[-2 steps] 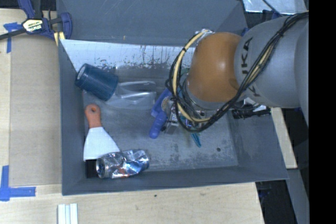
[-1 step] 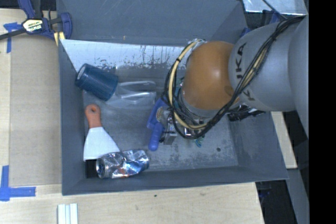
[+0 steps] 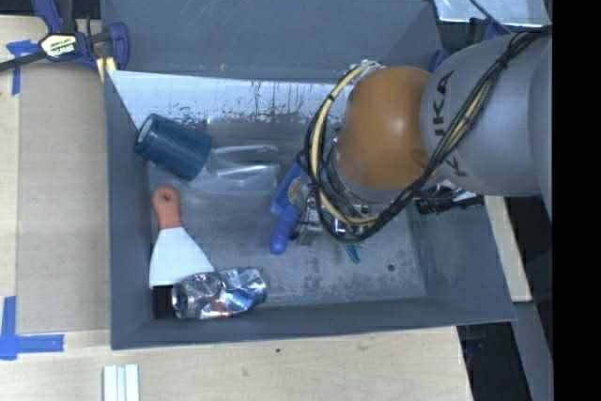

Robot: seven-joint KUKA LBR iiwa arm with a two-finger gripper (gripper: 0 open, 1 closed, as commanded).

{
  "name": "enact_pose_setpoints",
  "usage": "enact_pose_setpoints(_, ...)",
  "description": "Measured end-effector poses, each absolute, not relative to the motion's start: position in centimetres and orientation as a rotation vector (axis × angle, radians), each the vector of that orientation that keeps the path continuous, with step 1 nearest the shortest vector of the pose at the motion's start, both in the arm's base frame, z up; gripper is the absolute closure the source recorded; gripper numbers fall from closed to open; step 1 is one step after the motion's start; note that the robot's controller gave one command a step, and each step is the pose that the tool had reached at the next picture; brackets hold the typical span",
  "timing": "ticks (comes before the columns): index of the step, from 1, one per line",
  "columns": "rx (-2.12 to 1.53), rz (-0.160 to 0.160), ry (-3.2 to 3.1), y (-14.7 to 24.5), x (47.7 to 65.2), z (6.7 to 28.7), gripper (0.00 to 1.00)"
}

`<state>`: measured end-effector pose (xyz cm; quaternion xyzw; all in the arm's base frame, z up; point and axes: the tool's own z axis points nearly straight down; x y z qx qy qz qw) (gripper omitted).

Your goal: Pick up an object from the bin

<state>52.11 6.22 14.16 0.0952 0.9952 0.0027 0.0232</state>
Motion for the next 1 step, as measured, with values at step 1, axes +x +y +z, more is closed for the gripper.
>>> enact_pose_setpoints(1, 0.248, 0.004, 3.108, 7.15, 51.25, 24.12, 1.00)
